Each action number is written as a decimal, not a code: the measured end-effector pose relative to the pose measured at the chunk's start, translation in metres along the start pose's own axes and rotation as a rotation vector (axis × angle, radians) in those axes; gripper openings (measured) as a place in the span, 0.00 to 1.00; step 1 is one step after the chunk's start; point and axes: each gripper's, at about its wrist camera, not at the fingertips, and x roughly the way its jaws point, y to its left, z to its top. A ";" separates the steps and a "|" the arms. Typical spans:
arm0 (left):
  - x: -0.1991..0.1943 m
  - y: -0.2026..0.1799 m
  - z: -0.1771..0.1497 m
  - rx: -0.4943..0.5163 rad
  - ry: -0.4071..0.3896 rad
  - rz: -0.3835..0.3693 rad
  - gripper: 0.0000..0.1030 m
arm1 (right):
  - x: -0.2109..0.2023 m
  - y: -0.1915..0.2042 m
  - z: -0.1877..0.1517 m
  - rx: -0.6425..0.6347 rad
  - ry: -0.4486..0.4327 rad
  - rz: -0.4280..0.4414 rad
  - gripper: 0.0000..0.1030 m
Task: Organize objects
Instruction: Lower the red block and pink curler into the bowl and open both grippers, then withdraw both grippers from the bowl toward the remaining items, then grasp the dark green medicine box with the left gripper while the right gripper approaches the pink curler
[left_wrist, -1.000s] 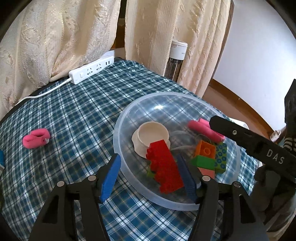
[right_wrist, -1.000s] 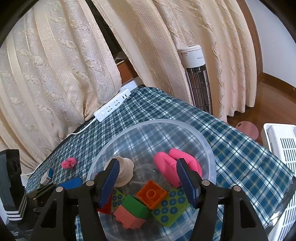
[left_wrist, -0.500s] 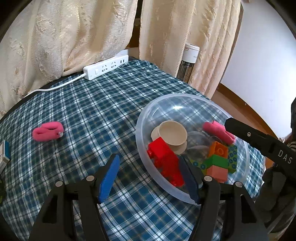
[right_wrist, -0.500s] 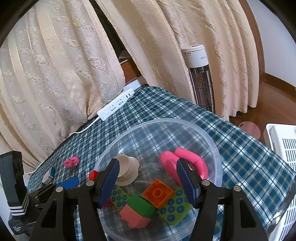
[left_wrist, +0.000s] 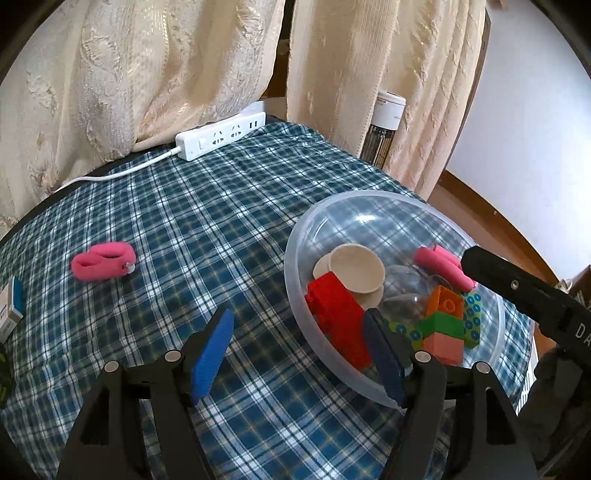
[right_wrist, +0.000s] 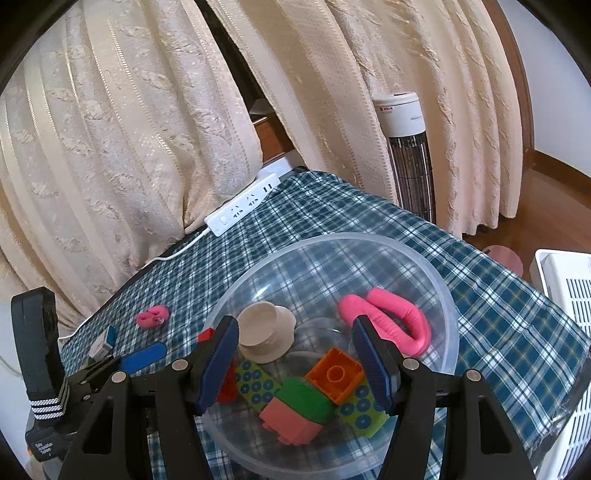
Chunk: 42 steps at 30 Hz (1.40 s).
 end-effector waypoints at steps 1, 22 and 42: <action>-0.002 0.000 -0.001 0.002 -0.002 -0.003 0.71 | 0.000 0.001 0.000 -0.002 -0.001 0.002 0.65; -0.045 0.061 -0.022 -0.105 -0.037 0.052 0.71 | 0.001 0.062 -0.013 -0.084 0.017 0.066 0.68; -0.082 0.180 -0.059 -0.317 -0.043 0.336 0.72 | 0.025 0.134 -0.032 -0.179 0.078 0.135 0.80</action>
